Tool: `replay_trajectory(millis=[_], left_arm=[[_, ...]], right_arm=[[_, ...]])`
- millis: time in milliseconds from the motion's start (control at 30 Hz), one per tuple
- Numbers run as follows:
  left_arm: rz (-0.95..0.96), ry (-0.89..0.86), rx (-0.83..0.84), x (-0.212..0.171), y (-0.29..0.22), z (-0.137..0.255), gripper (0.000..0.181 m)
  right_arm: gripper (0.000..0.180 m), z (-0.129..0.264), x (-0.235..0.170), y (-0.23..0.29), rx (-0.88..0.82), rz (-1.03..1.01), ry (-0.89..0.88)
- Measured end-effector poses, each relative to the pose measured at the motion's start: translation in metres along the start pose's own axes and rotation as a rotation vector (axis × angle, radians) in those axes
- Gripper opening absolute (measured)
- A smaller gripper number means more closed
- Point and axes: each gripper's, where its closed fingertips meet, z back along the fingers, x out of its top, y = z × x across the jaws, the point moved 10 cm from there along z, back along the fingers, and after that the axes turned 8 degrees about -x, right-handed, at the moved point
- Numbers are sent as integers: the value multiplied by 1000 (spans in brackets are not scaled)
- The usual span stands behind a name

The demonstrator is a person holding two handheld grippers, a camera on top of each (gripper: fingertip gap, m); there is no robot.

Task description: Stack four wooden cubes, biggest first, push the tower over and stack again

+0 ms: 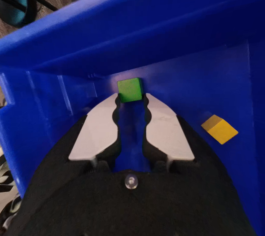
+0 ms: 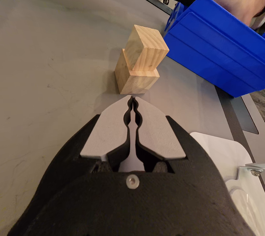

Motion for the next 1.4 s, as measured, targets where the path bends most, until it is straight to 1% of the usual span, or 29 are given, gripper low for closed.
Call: replay_trajectory(millis=[67, 133, 200, 267, 333, 433, 500, 567, 700, 833, 867, 1067, 1400], left_arm=[[-6, -17, -9, 1, 0, 2, 29], [-22, -57, -31, -1, -7, 15, 29], [-43, -134, -69, -7, -19, 40, 28], [-110, -198, -93, -20, -38, 72, 28], [-178, -276, -135, -37, -66, 109, 28], [-313, -370, -221, -67, -122, 156, 28], [-411, -374, -257, -91, -160, 174, 28], [-495, -354, -297, -111, -194, 184, 28], [-608, -316, -360, -128, -242, 192, 28], [-689, -202, -414, -135, -274, 182, 28], [-699, -172, -406, -136, -278, 178, 28], [-696, -84, -397, -138, -287, 160, 28], [-699, -66, -444, -139, -287, 157, 28]], right_arm=[[0, 0, 0, 0, 0, 2, 2], [0, 0, 0, 0, -1, 3, 3], [0, 1, -1, 0, -2, -3, 3], [0, 1, -1, 0, -1, -5, 6], [0, 0, 0, 0, 0, -3, 12], [0, 0, 0, 0, 1, -1, 13], [0, 0, 0, 0, 1, 0, 12], [0, 0, 0, 0, 1, 1, 12], [0, 0, 0, 1, 2, 6, 19], [0, 1, 0, 1, 2, 4, 14], [0, 1, 0, 1, 2, 3, 13], [0, 0, 0, 1, 4, 6, 13], [0, -1, -1, 1, 4, 7, 13]])
